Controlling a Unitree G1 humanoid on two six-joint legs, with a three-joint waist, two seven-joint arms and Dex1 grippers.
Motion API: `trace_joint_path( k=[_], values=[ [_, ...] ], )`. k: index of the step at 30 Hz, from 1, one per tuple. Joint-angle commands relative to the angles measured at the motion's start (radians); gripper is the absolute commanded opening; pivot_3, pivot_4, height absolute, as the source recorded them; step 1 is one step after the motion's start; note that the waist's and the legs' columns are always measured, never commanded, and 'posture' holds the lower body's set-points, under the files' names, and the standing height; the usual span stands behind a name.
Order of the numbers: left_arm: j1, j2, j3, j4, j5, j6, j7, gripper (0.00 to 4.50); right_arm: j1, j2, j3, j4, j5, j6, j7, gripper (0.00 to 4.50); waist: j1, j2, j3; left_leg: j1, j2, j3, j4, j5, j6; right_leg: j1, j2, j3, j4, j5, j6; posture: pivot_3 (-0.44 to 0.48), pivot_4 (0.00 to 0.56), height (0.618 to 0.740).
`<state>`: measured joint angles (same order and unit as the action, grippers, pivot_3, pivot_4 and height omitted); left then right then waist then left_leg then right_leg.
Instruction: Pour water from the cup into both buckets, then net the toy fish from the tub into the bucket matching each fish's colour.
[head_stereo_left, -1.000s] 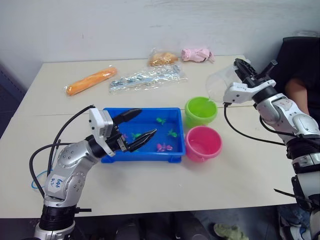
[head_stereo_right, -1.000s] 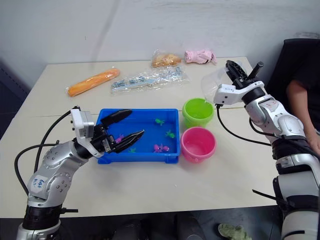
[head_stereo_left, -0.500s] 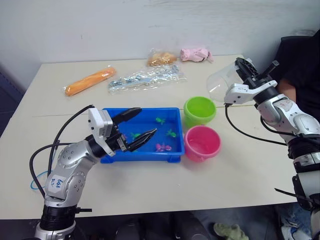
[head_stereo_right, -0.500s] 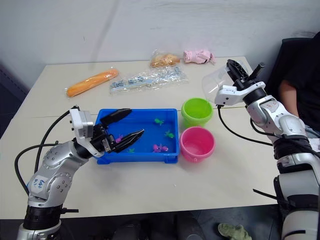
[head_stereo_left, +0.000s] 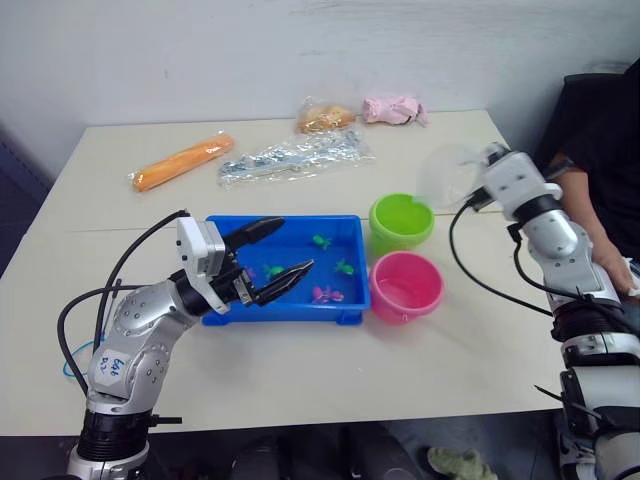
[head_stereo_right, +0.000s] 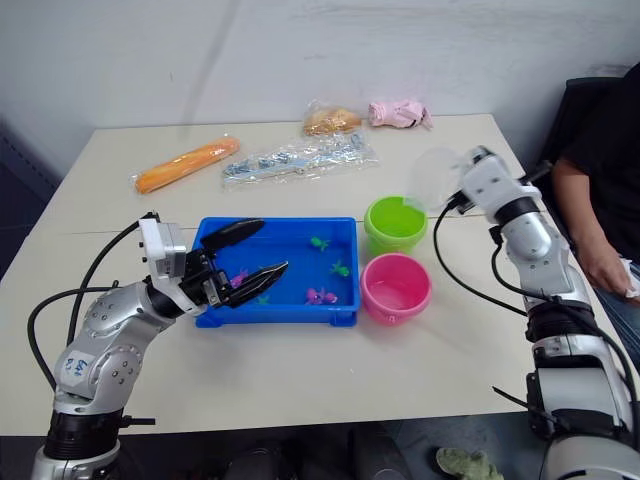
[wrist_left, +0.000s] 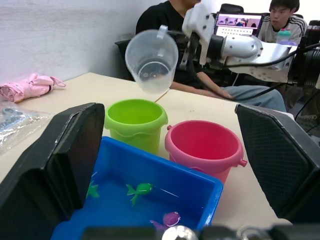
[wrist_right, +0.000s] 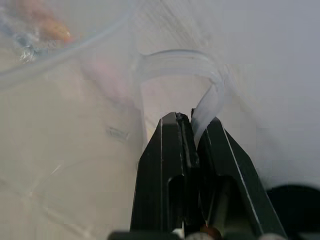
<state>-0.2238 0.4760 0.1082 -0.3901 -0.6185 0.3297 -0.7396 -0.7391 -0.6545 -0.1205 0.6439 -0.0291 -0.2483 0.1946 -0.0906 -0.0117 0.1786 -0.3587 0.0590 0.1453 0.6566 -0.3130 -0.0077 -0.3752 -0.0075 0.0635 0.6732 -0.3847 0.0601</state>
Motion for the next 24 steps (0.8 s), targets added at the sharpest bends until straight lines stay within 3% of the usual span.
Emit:
trace_joint_path(
  k=[1,5,9,16,24],
  values=[
    [0.007,0.035,0.015,-0.060,-0.051,0.018,-0.049,4.50,0.076,0.006,-0.186,-0.155,0.249,0.244,0.064,0.16,0.006,0.000,0.000,0.000,0.000,0.000,0.000,0.000,0.000,0.000,0.000,0.000,0.000,0.000,0.000,0.000,0.150,0.740],
    [0.010,0.075,-0.009,-0.106,-0.082,0.048,-0.102,4.50,0.224,0.050,-0.311,-0.315,0.409,0.449,0.067,0.16,0.009,0.000,0.000,-0.001,0.001,-0.001,-0.002,0.000,0.000,0.001,0.000,-0.001,-0.002,0.000,0.000,0.000,0.150,0.740],
    [0.007,0.092,-0.034,-0.130,-0.095,0.072,-0.128,4.50,0.347,0.114,-0.341,-0.443,0.485,0.559,0.069,0.16,0.005,0.000,0.000,-0.001,0.001,-0.001,-0.002,0.000,0.000,0.000,0.001,0.000,-0.002,0.000,0.000,0.000,0.150,0.740],
    [-0.008,0.077,-0.051,-0.113,-0.076,0.070,-0.124,4.50,0.435,0.255,-0.321,-0.470,0.437,0.527,-0.014,0.16,0.003,0.000,0.000,0.001,0.001,0.001,-0.004,0.001,-0.002,0.000,0.003,0.002,-0.001,0.000,0.000,0.000,0.150,0.740],
    [-0.008,0.081,-0.054,-0.113,-0.068,0.070,-0.124,4.50,0.452,0.299,-0.267,-0.418,0.346,0.374,0.002,0.16,0.007,0.000,0.000,0.001,0.001,0.001,-0.005,0.001,-0.002,0.000,0.002,0.002,-0.004,0.000,0.000,0.000,0.150,0.740]
  ],
)
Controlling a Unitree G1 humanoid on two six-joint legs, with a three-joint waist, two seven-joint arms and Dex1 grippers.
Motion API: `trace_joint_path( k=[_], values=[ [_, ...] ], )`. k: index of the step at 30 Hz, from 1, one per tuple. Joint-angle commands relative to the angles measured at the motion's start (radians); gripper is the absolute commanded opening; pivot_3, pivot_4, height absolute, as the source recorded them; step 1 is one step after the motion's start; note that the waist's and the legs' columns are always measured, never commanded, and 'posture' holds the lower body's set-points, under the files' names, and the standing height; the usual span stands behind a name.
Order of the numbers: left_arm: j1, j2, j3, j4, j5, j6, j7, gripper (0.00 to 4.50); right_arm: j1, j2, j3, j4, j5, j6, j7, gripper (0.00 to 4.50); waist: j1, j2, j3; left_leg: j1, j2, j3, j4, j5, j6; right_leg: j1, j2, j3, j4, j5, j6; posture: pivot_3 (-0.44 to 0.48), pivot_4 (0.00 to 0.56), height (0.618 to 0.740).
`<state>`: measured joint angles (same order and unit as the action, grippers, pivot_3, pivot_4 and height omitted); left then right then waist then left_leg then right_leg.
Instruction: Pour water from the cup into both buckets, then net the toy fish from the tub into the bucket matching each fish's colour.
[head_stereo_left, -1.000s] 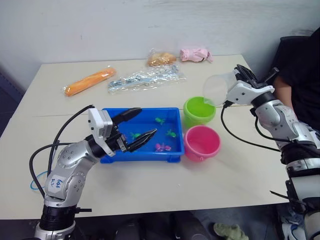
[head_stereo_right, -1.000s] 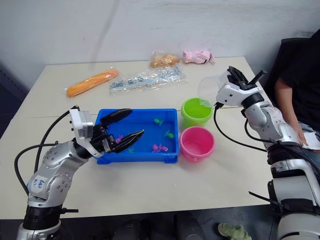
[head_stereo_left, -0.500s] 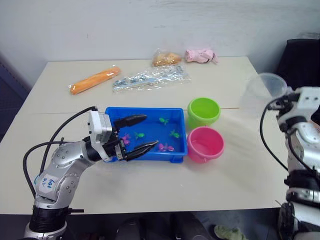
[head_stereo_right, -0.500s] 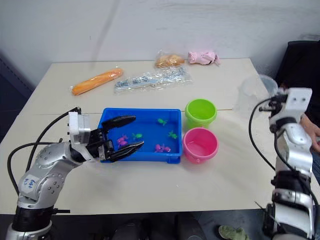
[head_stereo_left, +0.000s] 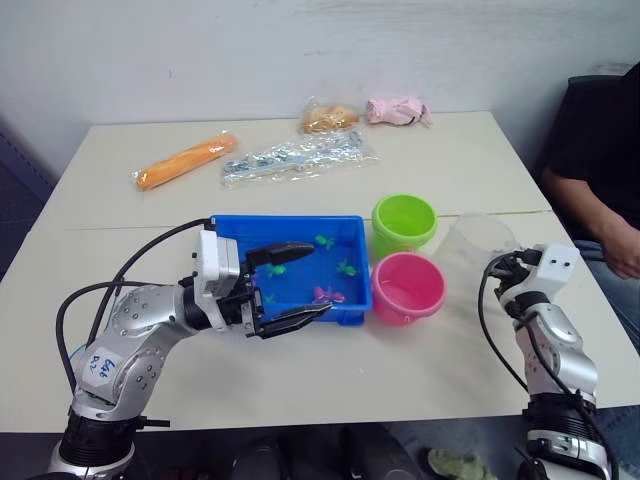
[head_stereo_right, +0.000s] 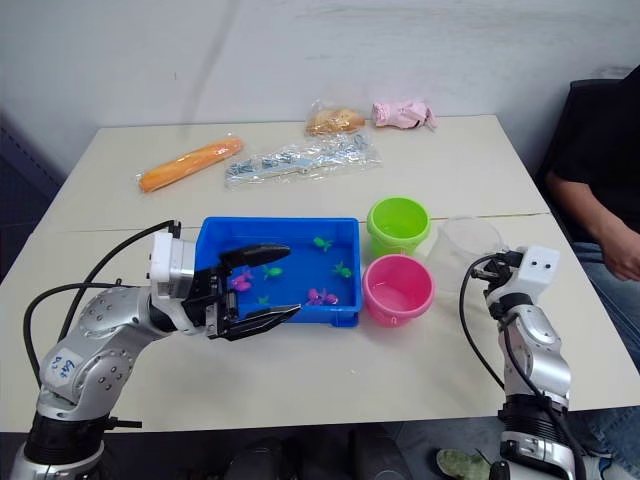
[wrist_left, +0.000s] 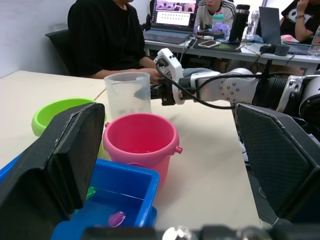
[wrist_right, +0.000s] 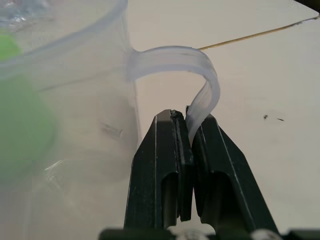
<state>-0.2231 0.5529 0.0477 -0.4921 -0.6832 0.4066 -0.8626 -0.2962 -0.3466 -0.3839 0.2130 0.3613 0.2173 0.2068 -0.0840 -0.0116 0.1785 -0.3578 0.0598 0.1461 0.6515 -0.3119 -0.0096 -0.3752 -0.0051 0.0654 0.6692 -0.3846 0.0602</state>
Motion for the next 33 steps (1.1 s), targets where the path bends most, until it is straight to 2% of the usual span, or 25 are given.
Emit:
trace_joint_path(
  k=[1,6,15,26,27,29,33],
  values=[
    [-0.011,0.004,0.009,-0.009,-0.003,-0.007,0.001,4.50,0.010,-0.009,0.000,0.026,-0.057,-0.113,-0.012,0.16,0.000,0.000,0.000,0.000,0.000,0.000,0.000,0.000,0.000,0.000,0.000,0.000,0.000,0.000,0.000,0.000,0.150,0.740],
    [-0.019,0.005,0.009,0.000,-0.001,-0.009,-0.003,4.50,-0.006,-0.009,0.001,0.107,-0.107,-0.220,-0.039,0.16,0.000,0.000,0.000,0.000,0.000,0.000,0.000,0.000,0.000,0.000,0.000,0.000,-0.001,0.000,0.000,0.000,0.150,0.740],
    [-0.022,0.001,0.003,0.003,-0.002,-0.008,-0.002,4.50,0.017,-0.015,0.064,0.177,-0.179,-0.335,0.008,0.16,-0.002,0.000,0.000,0.000,0.000,0.000,0.000,0.000,0.000,0.000,0.000,0.000,0.000,0.000,0.000,0.000,0.150,0.740],
    [-0.015,0.000,0.007,-0.003,-0.003,-0.007,0.007,4.50,0.011,-0.013,0.041,0.227,-0.159,-0.347,-0.022,0.16,-0.002,0.000,0.000,0.001,0.000,0.000,0.000,0.000,0.000,0.000,0.000,0.000,0.000,0.000,0.000,0.000,0.150,0.740],
    [-0.013,0.001,0.008,-0.003,-0.003,-0.007,0.008,4.50,0.018,-0.014,0.039,0.222,-0.156,-0.346,-0.017,0.81,-0.001,0.000,0.000,0.001,0.000,0.000,0.000,0.000,0.000,0.000,0.000,0.000,0.000,0.000,0.000,0.000,0.150,0.740],
    [-0.011,0.004,0.010,-0.002,-0.003,-0.003,0.011,4.50,0.034,-0.020,0.039,0.211,-0.159,-0.347,-0.015,1.62,-0.001,0.000,0.000,0.000,0.000,0.000,0.000,0.000,0.000,0.000,0.000,0.000,0.000,0.000,0.000,0.000,0.150,0.740],
    [-0.003,0.009,0.017,0.001,-0.004,-0.006,0.012,4.50,0.096,-0.030,0.003,0.152,-0.125,-0.332,-0.011,3.58,0.000,0.000,0.000,0.000,0.000,0.000,-0.001,0.000,0.000,0.000,0.000,0.000,-0.001,0.000,0.000,0.000,0.150,0.740]
  ],
)
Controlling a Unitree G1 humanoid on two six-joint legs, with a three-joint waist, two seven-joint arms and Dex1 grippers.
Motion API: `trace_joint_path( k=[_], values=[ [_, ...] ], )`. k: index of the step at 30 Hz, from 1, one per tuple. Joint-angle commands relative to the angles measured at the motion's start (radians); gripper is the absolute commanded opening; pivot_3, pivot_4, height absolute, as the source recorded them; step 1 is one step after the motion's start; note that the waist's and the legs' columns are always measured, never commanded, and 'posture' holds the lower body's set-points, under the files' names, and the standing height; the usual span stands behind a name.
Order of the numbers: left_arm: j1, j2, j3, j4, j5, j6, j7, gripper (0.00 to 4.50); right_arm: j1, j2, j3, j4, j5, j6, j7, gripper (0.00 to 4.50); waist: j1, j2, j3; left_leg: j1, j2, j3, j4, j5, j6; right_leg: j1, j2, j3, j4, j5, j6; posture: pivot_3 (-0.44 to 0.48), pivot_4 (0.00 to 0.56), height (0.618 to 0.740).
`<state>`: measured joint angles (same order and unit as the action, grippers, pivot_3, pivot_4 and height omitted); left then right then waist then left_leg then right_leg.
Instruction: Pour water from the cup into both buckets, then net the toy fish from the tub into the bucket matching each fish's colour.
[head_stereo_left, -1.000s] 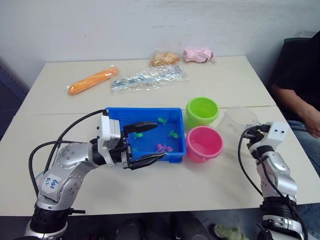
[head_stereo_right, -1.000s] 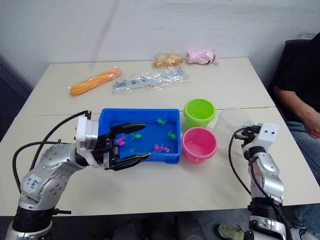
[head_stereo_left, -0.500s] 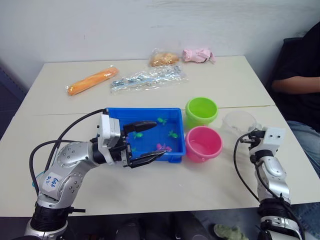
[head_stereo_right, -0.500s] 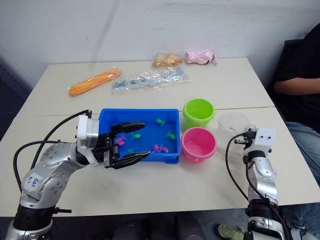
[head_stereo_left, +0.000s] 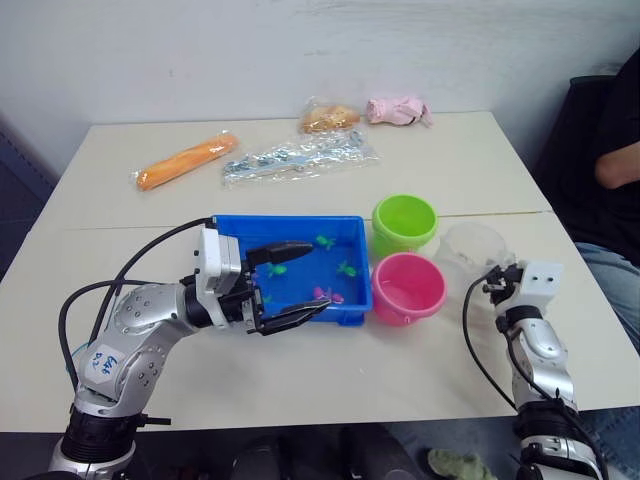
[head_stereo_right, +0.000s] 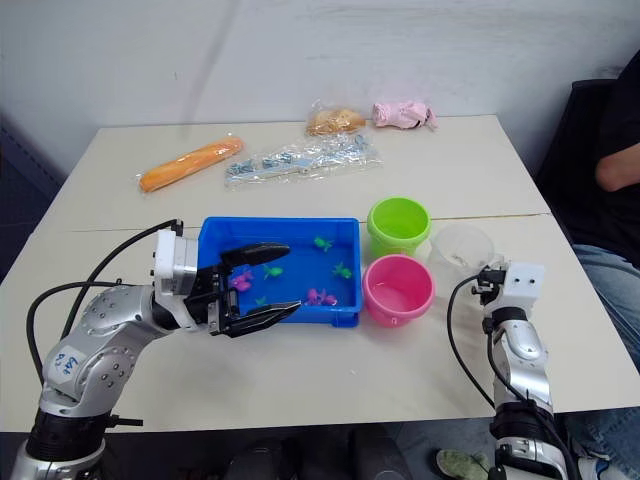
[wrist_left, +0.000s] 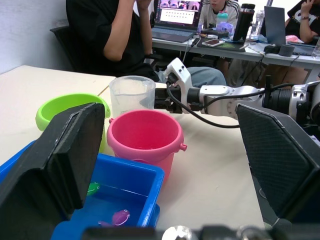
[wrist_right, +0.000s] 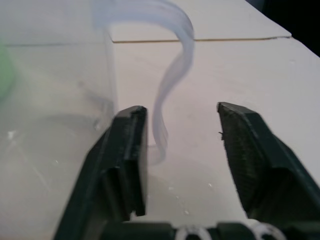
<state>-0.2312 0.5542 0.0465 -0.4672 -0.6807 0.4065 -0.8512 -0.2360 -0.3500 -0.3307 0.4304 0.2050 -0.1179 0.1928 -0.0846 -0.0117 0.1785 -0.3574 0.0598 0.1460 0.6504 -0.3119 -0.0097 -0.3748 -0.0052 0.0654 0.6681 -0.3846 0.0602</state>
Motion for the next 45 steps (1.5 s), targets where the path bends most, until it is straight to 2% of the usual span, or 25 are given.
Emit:
trace_joint_path(
  k=[1,2,6,9,13,15,17,18,22,26,31,38,45],
  values=[
    [0.009,0.009,0.022,-0.024,-0.006,-0.007,0.000,4.50,0.059,-0.030,-0.061,-0.086,0.042,0.013,0.007,3.99,0.001,0.000,0.000,0.000,0.000,0.000,0.000,0.000,0.000,0.000,0.000,0.000,0.000,0.000,0.000,0.000,0.150,0.740],
    [0.014,0.011,0.025,-0.024,-0.005,-0.009,-0.001,4.50,0.080,-0.034,-0.069,-0.107,0.050,0.022,0.012,4.47,0.002,0.000,0.000,0.000,0.000,0.000,0.000,0.000,0.000,0.000,0.000,0.000,0.000,0.000,0.000,0.000,0.150,0.740],
    [0.041,0.025,0.046,-0.025,-0.005,-0.013,-0.004,4.50,0.192,-0.042,-0.100,-0.234,0.096,0.081,0.040,4.47,0.002,0.000,0.000,0.000,0.000,0.000,-0.001,0.000,0.000,0.000,0.000,0.000,-0.001,0.000,0.000,0.000,0.150,0.740],
    [0.079,0.041,0.084,-0.027,-0.007,-0.016,0.002,4.50,0.309,-0.060,-0.138,-0.375,0.176,0.128,0.115,4.47,0.001,0.000,0.000,0.000,0.000,0.000,-0.003,0.000,0.000,0.000,0.000,0.000,-0.002,0.000,0.000,0.000,0.150,0.740],
    [0.151,0.058,0.194,-0.024,0.017,-0.083,0.013,4.50,0.420,-0.150,-0.170,-0.543,0.192,0.094,0.238,4.47,-0.003,0.000,0.000,0.000,0.000,0.000,-0.003,0.000,0.000,0.000,0.000,0.000,-0.003,0.000,0.000,0.000,0.150,0.740],
    [0.174,0.075,0.249,-0.028,0.001,-0.075,0.022,4.50,0.449,-0.199,-0.200,-0.613,0.230,0.108,0.289,4.47,-0.002,0.000,0.000,0.000,0.000,0.000,-0.003,0.000,0.000,0.000,0.000,0.000,-0.003,0.000,0.000,0.000,0.150,0.740],
    [0.227,0.102,0.327,0.003,0.035,-0.107,0.017,4.50,0.470,-0.259,-0.240,-0.694,0.321,0.101,0.407,4.47,-0.001,0.000,0.000,0.000,0.000,0.000,-0.003,0.000,0.000,0.001,0.000,0.000,-0.004,0.000,0.001,0.000,0.150,0.740],
    [0.254,0.106,0.362,0.018,0.042,-0.120,0.019,4.50,0.470,-0.282,-0.251,-0.728,0.349,0.132,0.419,4.47,-0.001,-0.001,0.001,0.000,0.001,0.000,-0.004,0.000,0.000,0.001,0.000,0.000,-0.005,0.000,0.001,0.000,0.150,0.740],
    [0.358,0.097,0.477,0.074,0.063,-0.155,0.035,4.50,0.414,-0.339,-0.225,-0.836,0.492,0.225,0.492,4.47,0.000,-0.006,0.001,0.000,0.001,-0.001,-0.004,-0.001,0.001,0.002,0.000,-0.001,-0.006,0.000,0.001,0.000,0.150,0.740],
    [0.410,0.055,0.571,0.102,0.075,-0.197,0.106,4.50,0.347,-0.350,-0.146,-0.845,0.471,0.195,0.591,4.47,0.003,-0.013,0.003,0.000,0.001,-0.002,-0.004,-0.002,0.002,0.002,-0.001,-0.002,-0.007,0.000,0.001,0.000,0.150,0.740],
    [0.580,-0.030,0.753,0.182,0.107,-0.259,0.184,4.50,0.259,-0.304,0.062,-0.815,0.382,0.104,0.725,4.47,-0.002,-0.017,0.004,0.000,0.001,-0.002,-0.004,-0.004,0.003,0.003,-0.002,-0.003,-0.010,0.000,0.001,0.000,0.150,0.740],
    [0.778,-0.163,0.945,0.279,0.082,-0.321,0.253,4.50,0.216,-0.251,0.192,-0.761,0.366,0.006,0.881,4.47,0.002,-0.022,0.005,-0.002,0.001,-0.002,-0.001,-0.006,0.006,0.003,-0.003,-0.004,-0.010,0.000,0.000,0.000,0.150,0.740],
    [0.927,-0.297,0.973,0.341,0.103,-0.403,0.273,4.50,0.190,-0.247,0.241,-0.702,0.363,-0.021,0.988,4.47,0.003,-0.030,0.003,0.002,0.001,-0.004,-0.001,-0.012,0.013,0.010,-0.005,-0.007,-0.014,0.000,0.000,0.000,0.150,0.740]
  ],
)
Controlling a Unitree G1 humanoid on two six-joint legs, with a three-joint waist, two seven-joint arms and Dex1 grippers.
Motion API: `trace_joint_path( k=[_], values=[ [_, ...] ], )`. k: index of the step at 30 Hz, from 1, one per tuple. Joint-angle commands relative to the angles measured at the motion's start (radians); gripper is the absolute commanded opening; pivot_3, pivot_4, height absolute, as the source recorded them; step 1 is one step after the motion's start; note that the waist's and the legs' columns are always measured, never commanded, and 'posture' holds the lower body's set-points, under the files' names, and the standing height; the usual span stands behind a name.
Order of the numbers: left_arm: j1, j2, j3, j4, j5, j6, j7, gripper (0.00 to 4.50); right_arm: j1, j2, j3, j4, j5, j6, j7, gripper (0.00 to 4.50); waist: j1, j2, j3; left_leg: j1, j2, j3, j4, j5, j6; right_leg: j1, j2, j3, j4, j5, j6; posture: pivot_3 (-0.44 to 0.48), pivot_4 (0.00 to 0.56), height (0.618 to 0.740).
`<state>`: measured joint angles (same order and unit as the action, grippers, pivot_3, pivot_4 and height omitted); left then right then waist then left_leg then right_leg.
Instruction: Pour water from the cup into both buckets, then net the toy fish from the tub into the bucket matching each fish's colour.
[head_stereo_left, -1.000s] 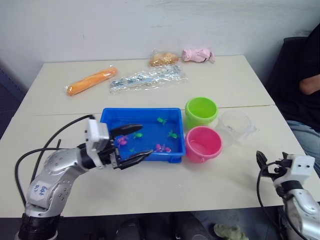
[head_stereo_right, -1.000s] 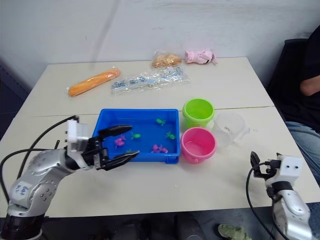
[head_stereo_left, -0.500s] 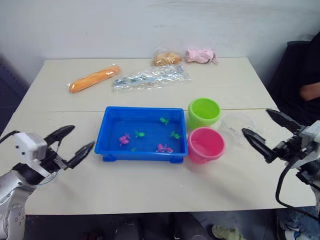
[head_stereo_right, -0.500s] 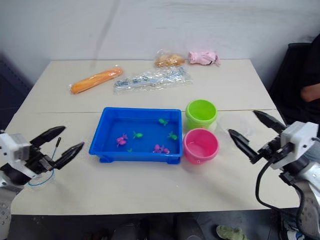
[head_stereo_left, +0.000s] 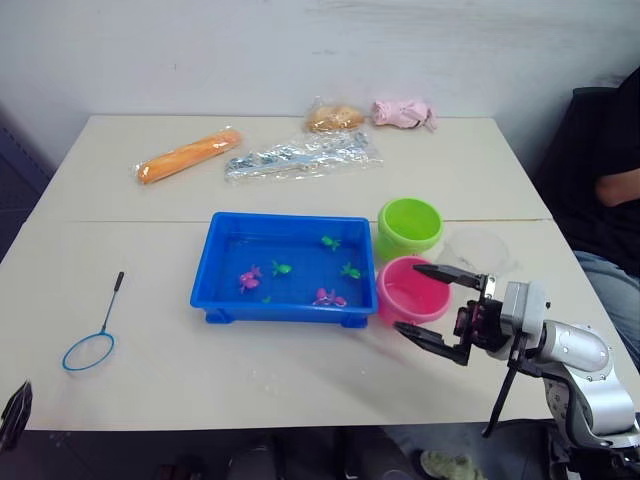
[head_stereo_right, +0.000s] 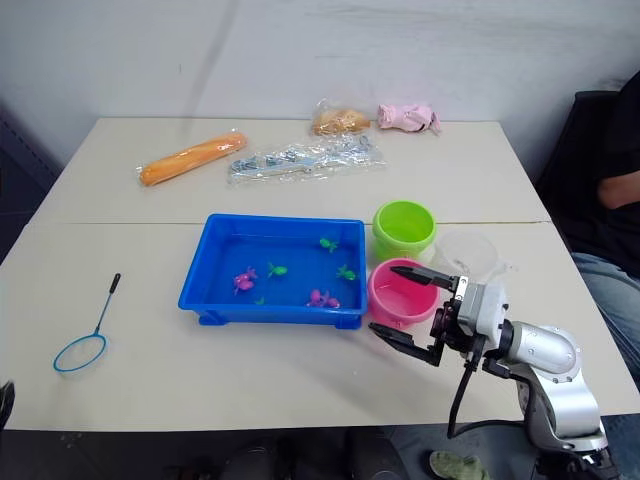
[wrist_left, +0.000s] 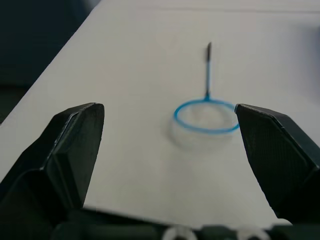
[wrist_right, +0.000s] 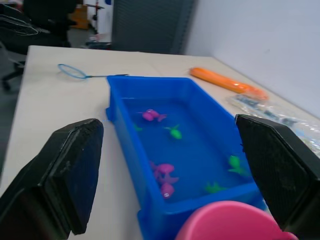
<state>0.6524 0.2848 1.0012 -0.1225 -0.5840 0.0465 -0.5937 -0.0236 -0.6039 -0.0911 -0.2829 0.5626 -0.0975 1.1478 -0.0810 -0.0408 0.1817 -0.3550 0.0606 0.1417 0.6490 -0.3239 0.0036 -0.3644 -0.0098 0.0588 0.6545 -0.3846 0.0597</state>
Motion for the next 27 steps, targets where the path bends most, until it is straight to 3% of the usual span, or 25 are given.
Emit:
trace_joint_path(
  k=[1,6,10,15,17,22,27],
  values=[
    [0.054,-0.041,0.013,-0.009,0.008,-0.046,0.026,4.50,-0.030,0.011,0.010,0.022,-0.005,-0.046,0.035,4.47,-0.001,-0.002,0.000,0.002,0.000,-0.001,0.000,-0.002,0.001,0.003,0.000,-0.001,-0.001,0.000,-0.001,0.000,0.150,0.740],
    [0.059,-0.075,-0.033,-0.071,0.002,-0.045,0.064,4.50,-0.061,0.033,0.038,0.048,-0.017,-0.051,0.045,4.47,0.001,-0.004,-0.002,0.003,0.000,-0.003,0.000,-0.003,0.000,0.004,0.000,-0.003,-0.001,-0.001,-0.003,0.000,0.150,0.740],
    [0.025,-0.047,-0.091,-0.167,-0.006,-0.010,0.099,4.50,-0.095,0.048,0.046,0.059,-0.007,-0.049,0.047,4.47,0.001,-0.004,-0.002,0.002,0.000,-0.004,0.000,-0.004,-0.001,0.004,0.000,-0.004,-0.002,-0.002,-0.004,0.000,0.150,0.740],
    [-0.042,0.098,-0.165,-0.348,-0.093,0.337,0.295,4.50,-0.081,0.044,0.049,0.028,0.020,-0.026,0.073,4.47,0.006,-0.004,-0.002,0.002,0.000,-0.007,0.000,-0.004,-0.001,0.005,0.000,-0.006,-0.001,-0.002,-0.004,0.000,0.150,0.740],
    [-0.127,0.175,-0.175,-0.372,-0.127,0.468,0.397,4.50,-0.081,0.036,0.052,0.012,0.031,-0.004,0.080,4.47,0.005,-0.002,-0.001,0.002,0.000,-0.007,0.000,-0.003,-0.002,0.006,0.000,-0.007,-0.001,-0.002,-0.004,0.000,0.150,0.740],
    [-0.411,0.400,-0.281,-0.250,-0.089,0.783,0.527,4.50,-0.111,0.047,0.069,-0.010,0.031,0.010,0.076,4.47,0.008,-0.001,-0.001,0.002,0.000,-0.010,0.002,0.002,-0.008,0.006,0.000,-0.010,0.003,-0.002,-0.004,0.000,0.150,0.740],
    [-0.645,0.529,-0.419,0.030,-0.024,0.910,0.475,4.50,-0.149,0.055,0.072,0.000,0.014,-0.006,0.062,4.47,-0.002,0.001,0.001,0.002,0.000,-0.010,0.001,0.004,-0.012,0.004,0.000,-0.010,0.004,-0.002,-0.004,0.000,0.150,0.740]
  ],
)
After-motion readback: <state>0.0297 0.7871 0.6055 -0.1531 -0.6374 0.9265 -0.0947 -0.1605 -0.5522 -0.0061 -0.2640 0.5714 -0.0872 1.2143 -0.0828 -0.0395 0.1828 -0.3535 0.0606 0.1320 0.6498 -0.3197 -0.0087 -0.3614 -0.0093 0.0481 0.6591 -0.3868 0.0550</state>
